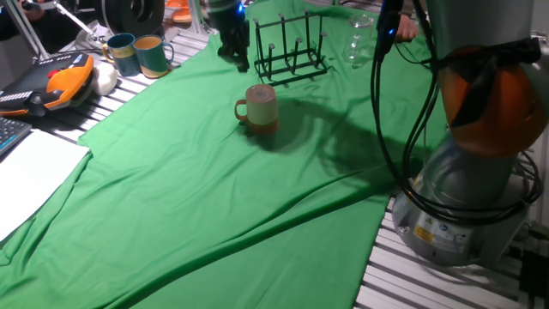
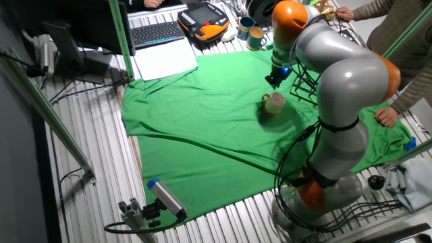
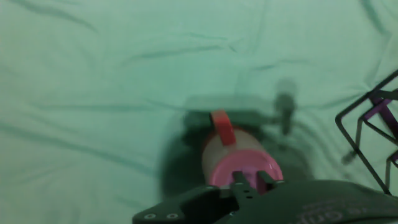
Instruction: Take the cup off the cup rack
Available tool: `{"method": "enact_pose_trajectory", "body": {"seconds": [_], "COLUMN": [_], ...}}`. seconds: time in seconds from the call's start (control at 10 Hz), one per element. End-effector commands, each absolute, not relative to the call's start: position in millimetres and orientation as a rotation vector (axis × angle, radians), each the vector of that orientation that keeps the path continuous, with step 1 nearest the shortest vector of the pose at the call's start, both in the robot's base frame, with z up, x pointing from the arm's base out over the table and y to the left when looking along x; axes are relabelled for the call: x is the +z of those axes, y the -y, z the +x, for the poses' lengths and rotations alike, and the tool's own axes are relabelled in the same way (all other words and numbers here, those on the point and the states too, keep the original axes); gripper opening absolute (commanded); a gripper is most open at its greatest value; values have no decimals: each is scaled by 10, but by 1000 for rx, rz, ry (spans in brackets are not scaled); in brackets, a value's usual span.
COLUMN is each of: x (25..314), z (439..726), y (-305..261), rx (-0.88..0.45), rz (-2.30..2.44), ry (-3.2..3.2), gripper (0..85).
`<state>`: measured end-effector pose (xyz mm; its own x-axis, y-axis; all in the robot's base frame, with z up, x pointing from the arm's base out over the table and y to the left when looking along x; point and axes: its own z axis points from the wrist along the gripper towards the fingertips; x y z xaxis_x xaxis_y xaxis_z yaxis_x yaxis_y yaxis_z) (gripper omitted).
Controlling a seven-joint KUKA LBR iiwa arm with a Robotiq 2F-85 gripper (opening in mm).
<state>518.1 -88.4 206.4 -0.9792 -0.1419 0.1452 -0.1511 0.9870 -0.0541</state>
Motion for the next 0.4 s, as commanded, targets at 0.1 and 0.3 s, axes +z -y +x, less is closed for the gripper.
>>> {"method": "enact_pose_trajectory", "body": {"seconds": [0.1, 0.3], "x": [2337, 2378], "z": [5142, 5110], "y": [921, 903], "rx": [75, 64], "rz": [260, 254], "ry": [2981, 2984], "gripper": [0, 0]}}
